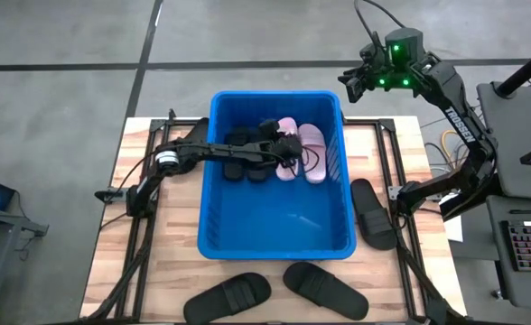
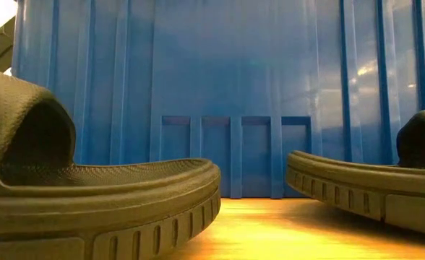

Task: Pick and place slides into bin
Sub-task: Put the pink slide into the blue bin

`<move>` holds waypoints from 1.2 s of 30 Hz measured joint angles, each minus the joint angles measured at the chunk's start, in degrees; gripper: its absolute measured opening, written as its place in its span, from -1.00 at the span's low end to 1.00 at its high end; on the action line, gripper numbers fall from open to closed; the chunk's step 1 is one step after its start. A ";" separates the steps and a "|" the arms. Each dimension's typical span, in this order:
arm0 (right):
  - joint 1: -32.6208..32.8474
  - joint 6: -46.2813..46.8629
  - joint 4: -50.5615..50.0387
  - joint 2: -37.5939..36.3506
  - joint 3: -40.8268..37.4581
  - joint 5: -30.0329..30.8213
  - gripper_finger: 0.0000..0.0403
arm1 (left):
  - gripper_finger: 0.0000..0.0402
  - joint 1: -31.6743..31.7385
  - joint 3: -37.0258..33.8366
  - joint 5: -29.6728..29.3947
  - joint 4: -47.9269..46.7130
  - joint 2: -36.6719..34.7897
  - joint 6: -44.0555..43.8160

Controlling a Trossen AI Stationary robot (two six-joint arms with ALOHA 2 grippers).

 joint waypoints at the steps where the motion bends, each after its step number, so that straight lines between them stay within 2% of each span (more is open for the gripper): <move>1: 0.00 0.00 0.00 0.00 0.00 0.00 -0.38 | -1.00 0.18 0.00 0.44 -0.39 0.00 -0.06; 7: 0.00 0.00 0.00 0.00 0.00 0.00 -0.36 | -1.00 0.77 -0.28 6.98 -0.94 -0.02 -0.23; 19: 0.00 0.44 0.00 0.00 0.00 0.00 -0.40 | -1.00 1.07 -0.02 7.61 -0.29 -0.02 -0.35; 24: 0.00 0.98 0.00 -0.09 0.00 -0.26 -0.38 | -1.00 1.96 -0.52 11.46 -1.51 -0.02 -9.89; 30: 0.00 1.53 0.02 -0.12 0.01 -0.50 -0.35 | -1.00 2.17 -0.52 10.28 -2.76 -0.13 -11.58; 36: 0.00 1.55 0.00 -0.54 0.00 -0.49 -0.39 | -1.00 0.80 -0.20 4.74 -5.77 -0.13 -11.51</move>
